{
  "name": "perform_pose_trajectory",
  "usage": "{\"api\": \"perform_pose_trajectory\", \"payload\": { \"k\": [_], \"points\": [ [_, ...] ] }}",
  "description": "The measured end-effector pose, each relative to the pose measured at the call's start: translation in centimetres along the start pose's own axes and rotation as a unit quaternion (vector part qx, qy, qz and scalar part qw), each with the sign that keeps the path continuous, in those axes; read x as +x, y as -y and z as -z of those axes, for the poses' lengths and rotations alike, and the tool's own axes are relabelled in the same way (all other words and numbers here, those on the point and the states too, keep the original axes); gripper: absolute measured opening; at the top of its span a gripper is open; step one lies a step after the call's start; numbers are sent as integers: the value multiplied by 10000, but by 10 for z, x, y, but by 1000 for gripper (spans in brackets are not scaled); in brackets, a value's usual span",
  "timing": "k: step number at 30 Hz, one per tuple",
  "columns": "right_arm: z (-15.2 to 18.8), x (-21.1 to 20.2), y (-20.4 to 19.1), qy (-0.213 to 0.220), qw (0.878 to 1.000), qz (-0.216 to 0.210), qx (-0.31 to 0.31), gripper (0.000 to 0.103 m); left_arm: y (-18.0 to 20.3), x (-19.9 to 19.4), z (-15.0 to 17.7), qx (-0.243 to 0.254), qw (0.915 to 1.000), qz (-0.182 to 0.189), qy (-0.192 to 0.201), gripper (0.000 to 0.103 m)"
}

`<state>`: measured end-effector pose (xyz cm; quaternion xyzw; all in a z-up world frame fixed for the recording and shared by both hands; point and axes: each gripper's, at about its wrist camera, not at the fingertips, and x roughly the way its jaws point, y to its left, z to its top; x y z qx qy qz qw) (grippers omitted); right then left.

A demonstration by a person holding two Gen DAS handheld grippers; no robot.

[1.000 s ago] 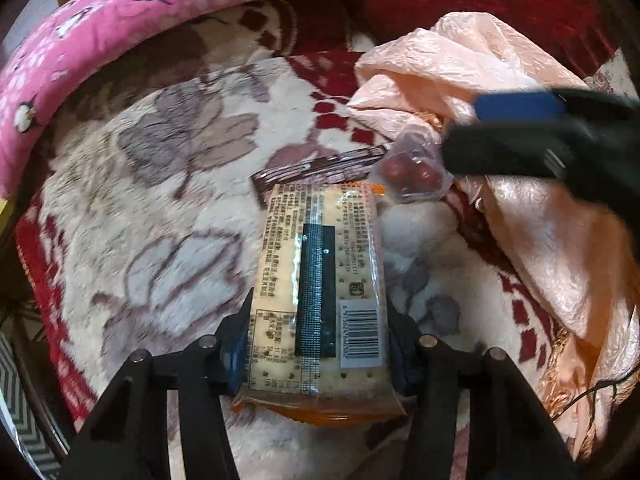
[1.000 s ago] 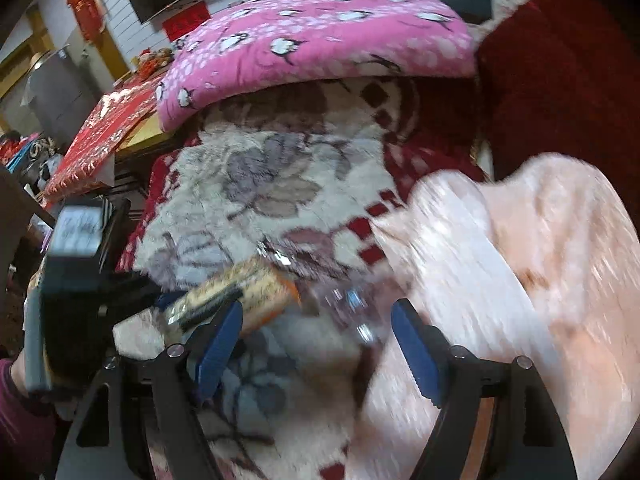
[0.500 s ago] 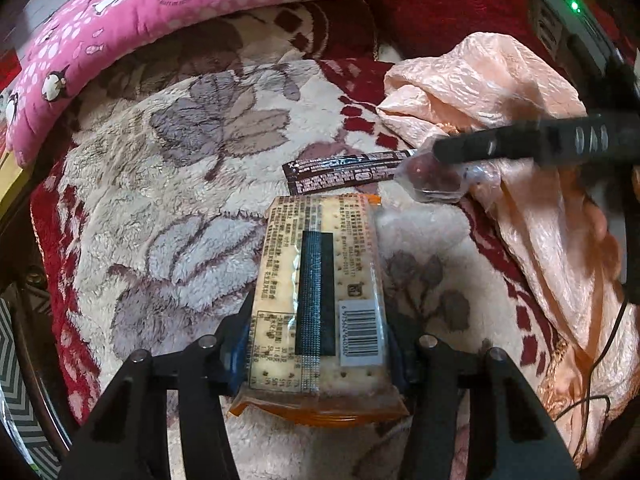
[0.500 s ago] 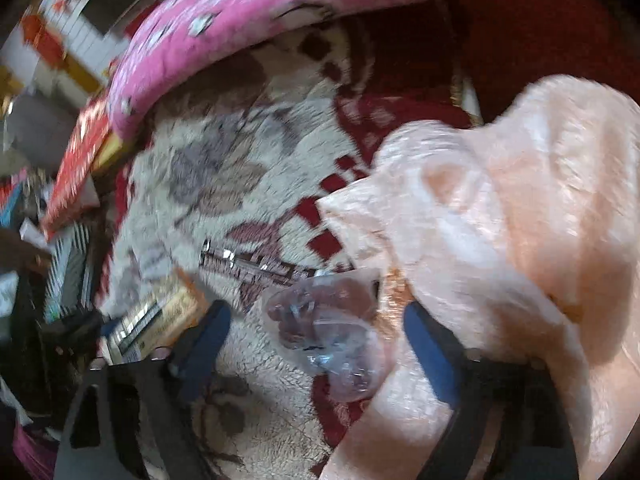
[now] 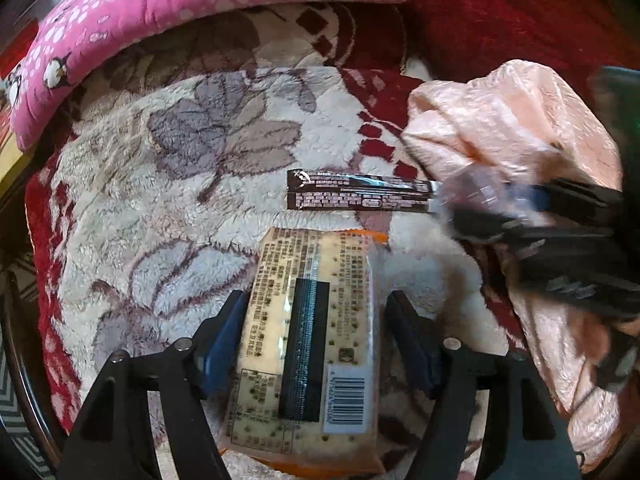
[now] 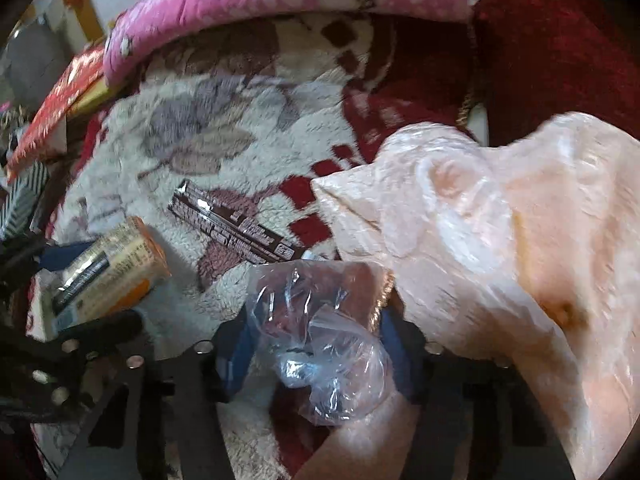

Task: Organize snacks
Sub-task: 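Grasp the orange-wrapped cake with left tool while right tool grasps the clear candy bag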

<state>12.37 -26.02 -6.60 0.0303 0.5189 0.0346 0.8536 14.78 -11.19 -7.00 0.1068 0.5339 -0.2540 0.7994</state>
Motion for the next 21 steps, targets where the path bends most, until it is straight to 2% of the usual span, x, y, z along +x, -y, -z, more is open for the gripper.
{"api": "perform_pose_trajectory", "payload": {
  "k": [1,2,5,9,12,16,21],
  "points": [
    [3,-8,6,57,9998,-65,169,45,0,-1,1,2,10000,-2,27,56],
    [5,-17,13,104,9994,-148,310,37,0,-3,1,20,10000,46,47,54],
    [14,-47,26,303,9967,-421,632,26,-2,-8,7,17,9999,76,127,54],
    [6,-77,36,680,9917,-642,879,20,-6,-18,17,-82,9997,4,234,53],
    [0,-88,34,830,9907,-681,840,16,-11,-28,24,-190,9995,-33,264,53],
    [1,-82,26,694,9902,-884,827,14,-19,-39,31,-350,9989,-69,312,53],
    [17,-61,-6,177,9931,-1098,367,14,-24,-43,38,-414,9986,-123,305,53]
  ]
}}
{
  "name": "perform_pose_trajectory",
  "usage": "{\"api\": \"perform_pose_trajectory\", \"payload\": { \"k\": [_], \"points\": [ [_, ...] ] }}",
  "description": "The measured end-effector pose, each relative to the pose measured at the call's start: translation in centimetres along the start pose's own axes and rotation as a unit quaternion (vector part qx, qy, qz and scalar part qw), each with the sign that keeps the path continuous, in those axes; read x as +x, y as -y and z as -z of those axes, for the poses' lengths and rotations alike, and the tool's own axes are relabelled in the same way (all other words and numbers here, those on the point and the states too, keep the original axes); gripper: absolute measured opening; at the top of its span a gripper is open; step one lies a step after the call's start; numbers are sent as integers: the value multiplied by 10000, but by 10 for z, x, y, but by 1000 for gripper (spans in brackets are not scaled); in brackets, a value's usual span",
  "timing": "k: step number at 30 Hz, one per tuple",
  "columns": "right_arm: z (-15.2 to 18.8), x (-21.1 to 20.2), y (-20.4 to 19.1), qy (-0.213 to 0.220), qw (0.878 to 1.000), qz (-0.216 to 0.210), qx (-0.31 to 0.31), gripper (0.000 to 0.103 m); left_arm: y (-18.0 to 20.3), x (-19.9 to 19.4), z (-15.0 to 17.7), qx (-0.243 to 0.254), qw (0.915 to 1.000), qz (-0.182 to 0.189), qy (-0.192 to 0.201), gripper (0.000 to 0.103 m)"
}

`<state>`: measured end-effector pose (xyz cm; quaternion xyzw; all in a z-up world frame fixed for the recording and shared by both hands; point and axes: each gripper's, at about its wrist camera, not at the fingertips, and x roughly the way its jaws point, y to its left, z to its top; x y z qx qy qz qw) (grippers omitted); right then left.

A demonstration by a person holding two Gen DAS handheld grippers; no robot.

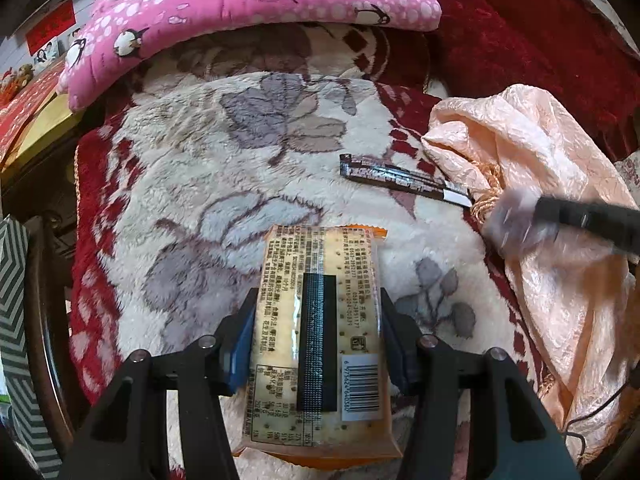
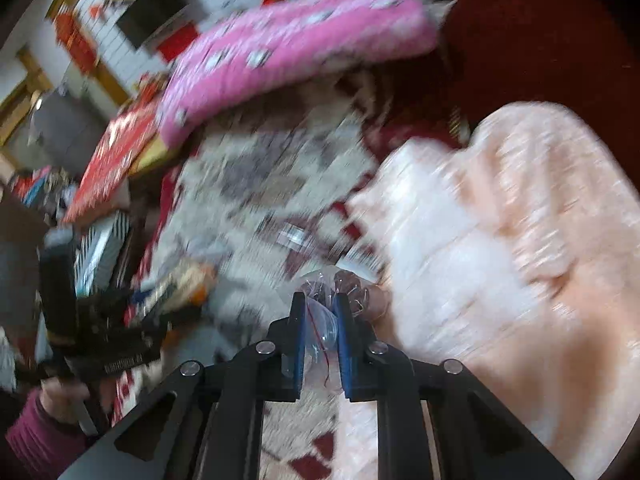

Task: Organize snacks
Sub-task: 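Grasp the orange-wrapped cake with left tool while right tool grasps the clear candy bag, then carry the cake and candy bag from the blanket over the white tray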

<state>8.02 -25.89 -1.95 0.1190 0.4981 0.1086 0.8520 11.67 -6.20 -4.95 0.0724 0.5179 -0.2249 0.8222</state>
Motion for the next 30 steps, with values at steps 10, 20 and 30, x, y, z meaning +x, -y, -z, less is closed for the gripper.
{"api": "perform_pose_trajectory", "payload": {
  "k": [10,20,30],
  "points": [
    [27,27,-24,-499,9955,516,-618,88,3,-1,7,56,9999,-106,34,53],
    [36,50,-13,-695,9937,699,-531,53,19,12,5,181,9988,-452,60,74],
    [35,27,-38,-394,9934,536,-936,31,2,-7,14,-247,9982,-495,219,53]
  ]
}}
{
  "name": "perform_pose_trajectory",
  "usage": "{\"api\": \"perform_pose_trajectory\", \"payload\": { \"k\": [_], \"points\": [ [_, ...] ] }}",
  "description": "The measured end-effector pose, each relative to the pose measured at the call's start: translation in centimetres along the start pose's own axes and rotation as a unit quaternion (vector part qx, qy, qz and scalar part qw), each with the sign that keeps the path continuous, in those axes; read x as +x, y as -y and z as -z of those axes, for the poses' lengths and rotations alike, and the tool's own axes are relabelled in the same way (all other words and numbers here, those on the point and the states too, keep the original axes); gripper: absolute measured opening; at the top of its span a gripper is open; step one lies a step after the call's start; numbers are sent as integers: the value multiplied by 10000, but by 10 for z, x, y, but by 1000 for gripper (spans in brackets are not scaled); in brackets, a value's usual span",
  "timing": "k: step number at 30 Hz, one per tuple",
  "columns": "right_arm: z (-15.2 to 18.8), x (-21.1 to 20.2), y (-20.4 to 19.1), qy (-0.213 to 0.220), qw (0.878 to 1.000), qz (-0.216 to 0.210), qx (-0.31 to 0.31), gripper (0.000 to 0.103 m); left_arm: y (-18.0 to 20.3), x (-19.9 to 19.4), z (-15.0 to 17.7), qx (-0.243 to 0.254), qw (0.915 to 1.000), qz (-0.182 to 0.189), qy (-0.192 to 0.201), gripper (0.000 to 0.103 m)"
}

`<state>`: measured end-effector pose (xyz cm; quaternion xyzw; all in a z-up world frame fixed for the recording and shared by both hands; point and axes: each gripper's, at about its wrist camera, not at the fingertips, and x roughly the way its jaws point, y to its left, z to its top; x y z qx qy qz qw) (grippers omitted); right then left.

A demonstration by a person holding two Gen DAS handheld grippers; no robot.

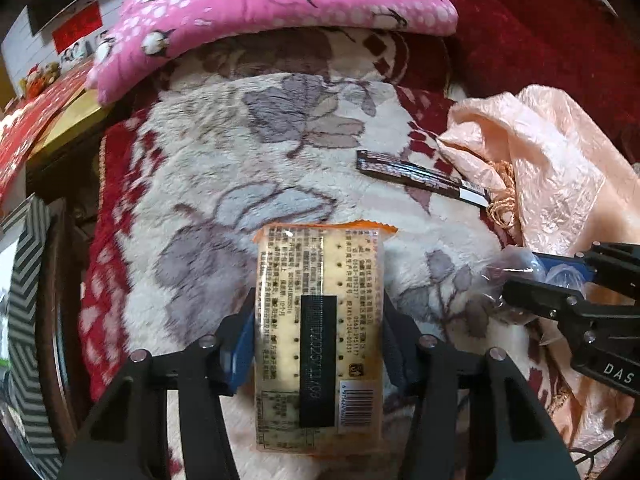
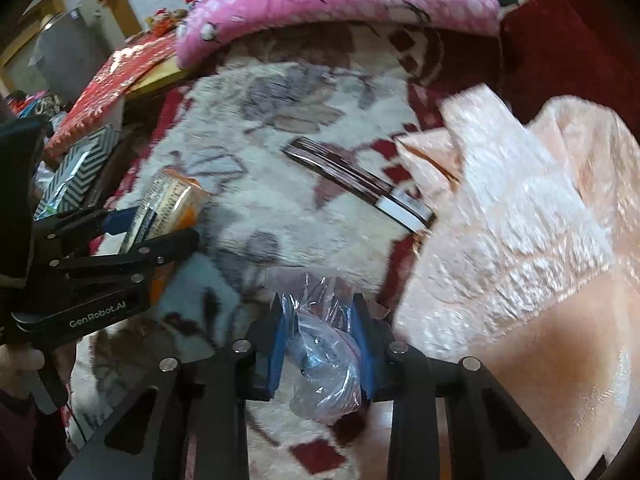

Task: Organize snacks
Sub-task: 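Carry the cake and candy bag from the blanket over the white tray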

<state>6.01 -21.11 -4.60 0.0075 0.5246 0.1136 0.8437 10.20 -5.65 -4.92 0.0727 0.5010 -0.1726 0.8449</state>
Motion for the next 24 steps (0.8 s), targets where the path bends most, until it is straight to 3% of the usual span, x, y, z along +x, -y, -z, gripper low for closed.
{"api": "perform_pose_trajectory", "payload": {
  "k": [24],
  "points": [
    [-23,-8,-115,250,9945,-574,-844,31,-83,-113,49,-1133,9905,-463,626,53]
  ]
}}
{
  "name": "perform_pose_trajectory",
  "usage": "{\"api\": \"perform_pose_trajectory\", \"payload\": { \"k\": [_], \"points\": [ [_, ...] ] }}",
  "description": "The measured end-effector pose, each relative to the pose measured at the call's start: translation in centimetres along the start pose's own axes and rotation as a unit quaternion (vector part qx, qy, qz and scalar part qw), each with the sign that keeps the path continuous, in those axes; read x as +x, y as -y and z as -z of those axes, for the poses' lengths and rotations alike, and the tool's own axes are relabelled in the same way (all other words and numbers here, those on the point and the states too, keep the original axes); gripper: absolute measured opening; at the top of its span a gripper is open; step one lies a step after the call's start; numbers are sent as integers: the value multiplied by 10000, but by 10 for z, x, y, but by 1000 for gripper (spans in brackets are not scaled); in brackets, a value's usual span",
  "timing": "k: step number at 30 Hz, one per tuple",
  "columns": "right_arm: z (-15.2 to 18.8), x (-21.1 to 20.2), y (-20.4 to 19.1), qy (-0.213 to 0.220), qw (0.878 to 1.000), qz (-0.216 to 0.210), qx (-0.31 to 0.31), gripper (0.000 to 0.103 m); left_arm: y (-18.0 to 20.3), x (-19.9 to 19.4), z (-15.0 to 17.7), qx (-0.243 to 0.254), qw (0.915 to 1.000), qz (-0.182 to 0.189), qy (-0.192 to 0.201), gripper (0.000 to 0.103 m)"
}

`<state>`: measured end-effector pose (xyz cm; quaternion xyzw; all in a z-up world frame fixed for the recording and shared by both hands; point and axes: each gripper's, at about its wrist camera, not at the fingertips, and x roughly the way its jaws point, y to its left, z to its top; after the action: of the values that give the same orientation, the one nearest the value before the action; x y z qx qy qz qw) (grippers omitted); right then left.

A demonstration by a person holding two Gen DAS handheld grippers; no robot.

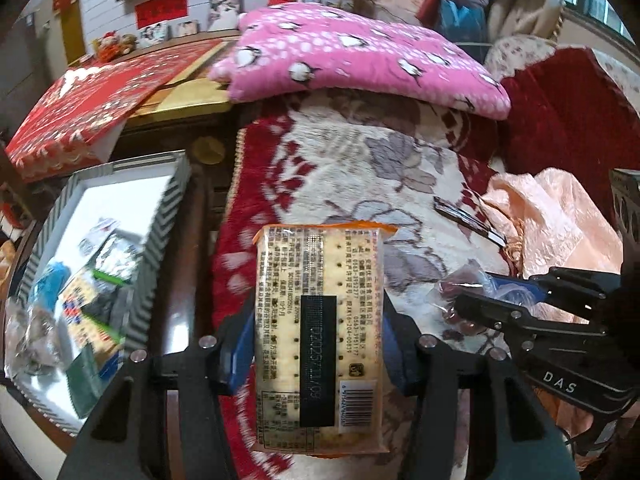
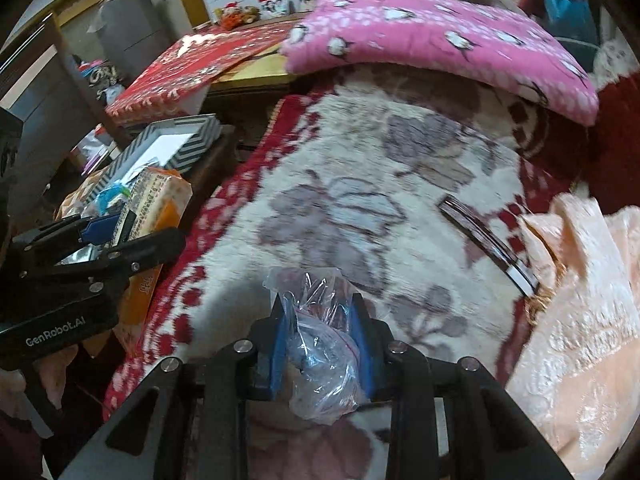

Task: Organize snacks
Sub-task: 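Carry the cake and candy bag from the blanket over the white tray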

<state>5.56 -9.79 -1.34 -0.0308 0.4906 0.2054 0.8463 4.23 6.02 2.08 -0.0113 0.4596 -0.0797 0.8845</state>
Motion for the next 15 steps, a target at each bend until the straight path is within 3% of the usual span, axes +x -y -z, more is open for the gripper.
{"api": "perform_pose_trajectory", "payload": {
  "k": [15],
  "points": [
    [-29,11,-81,125,9974,-345,-614,31,-74,-42,12,-594,9971,-421,240,53]
  ]
}}
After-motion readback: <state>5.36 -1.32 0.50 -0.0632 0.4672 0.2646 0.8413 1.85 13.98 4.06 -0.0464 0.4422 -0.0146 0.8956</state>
